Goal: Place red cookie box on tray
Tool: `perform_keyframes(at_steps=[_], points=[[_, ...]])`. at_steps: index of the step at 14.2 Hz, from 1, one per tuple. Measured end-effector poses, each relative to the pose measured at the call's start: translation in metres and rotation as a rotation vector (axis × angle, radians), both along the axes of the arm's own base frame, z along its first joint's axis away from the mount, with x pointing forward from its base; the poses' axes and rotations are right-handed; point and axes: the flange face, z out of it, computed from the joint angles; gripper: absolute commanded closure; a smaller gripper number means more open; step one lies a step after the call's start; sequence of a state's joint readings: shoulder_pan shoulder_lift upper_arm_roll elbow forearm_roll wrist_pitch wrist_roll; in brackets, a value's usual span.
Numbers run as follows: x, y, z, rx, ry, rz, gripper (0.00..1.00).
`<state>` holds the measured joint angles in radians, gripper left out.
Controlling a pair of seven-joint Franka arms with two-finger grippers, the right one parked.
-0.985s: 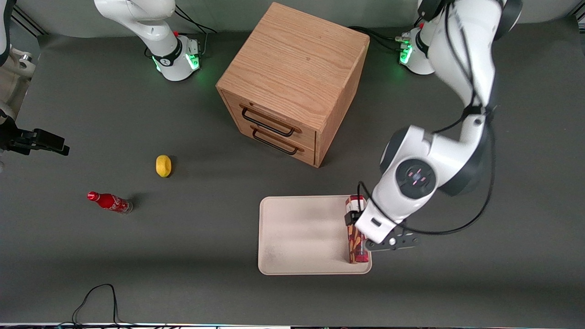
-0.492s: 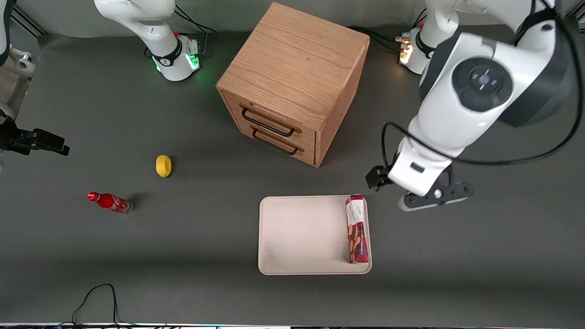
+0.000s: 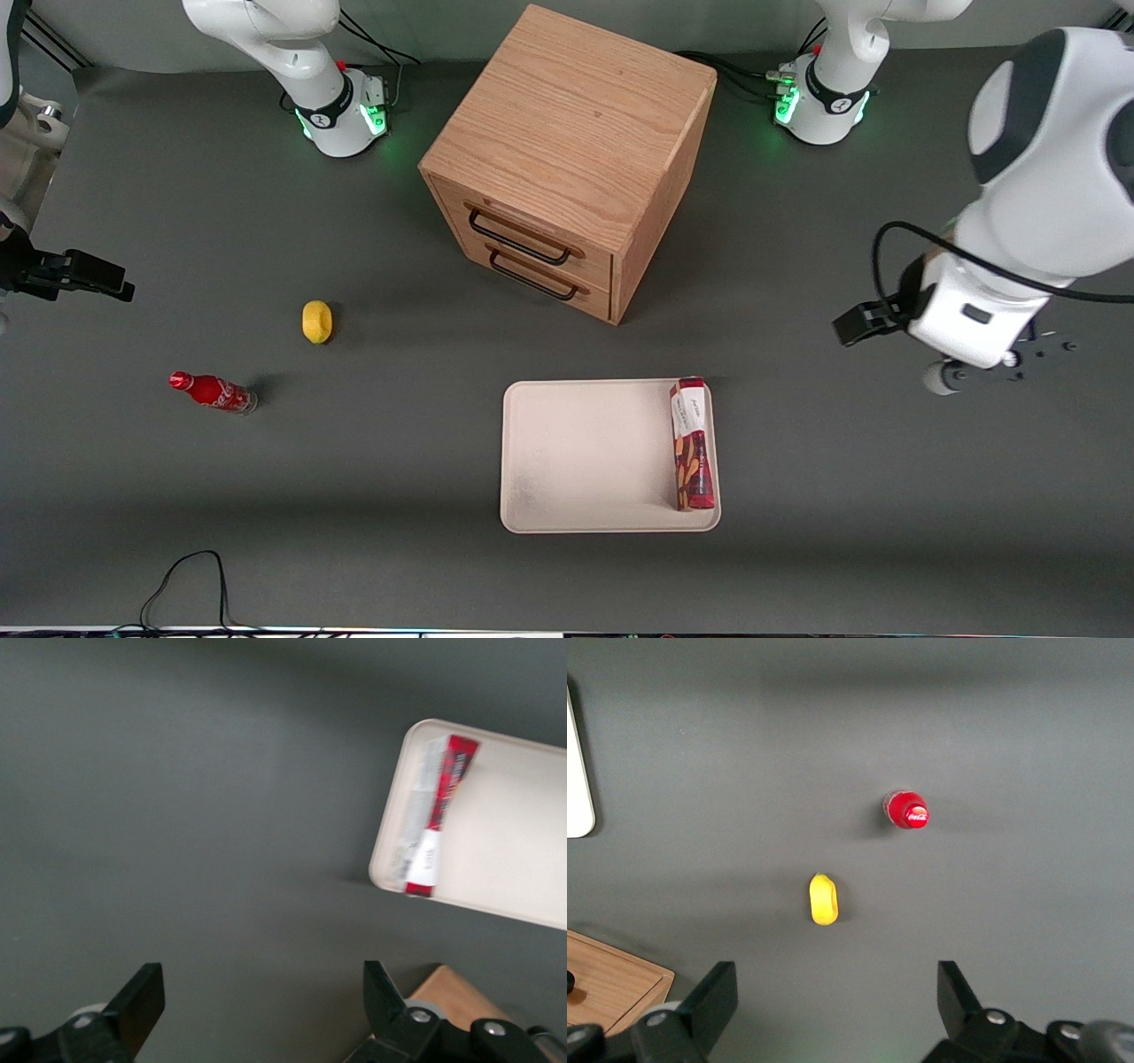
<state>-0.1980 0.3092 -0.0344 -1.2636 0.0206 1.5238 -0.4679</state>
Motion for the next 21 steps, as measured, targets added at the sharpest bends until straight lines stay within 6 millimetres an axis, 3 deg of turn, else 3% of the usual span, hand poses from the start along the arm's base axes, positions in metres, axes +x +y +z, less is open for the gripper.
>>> perform_keyframes(at_steps=[4, 10, 14, 21], points=[[-0.018, 0.058, -0.003, -0.003, -0.008, -0.035, 0.00], [-0.039, 0.117, -0.006, -0.007, -0.065, -0.068, 0.00], [-0.044, 0.123, 0.011, -0.024, -0.104, -0.057, 0.00], [-0.050, 0.125, 0.020, -0.028, -0.060, -0.119, 0.00]])
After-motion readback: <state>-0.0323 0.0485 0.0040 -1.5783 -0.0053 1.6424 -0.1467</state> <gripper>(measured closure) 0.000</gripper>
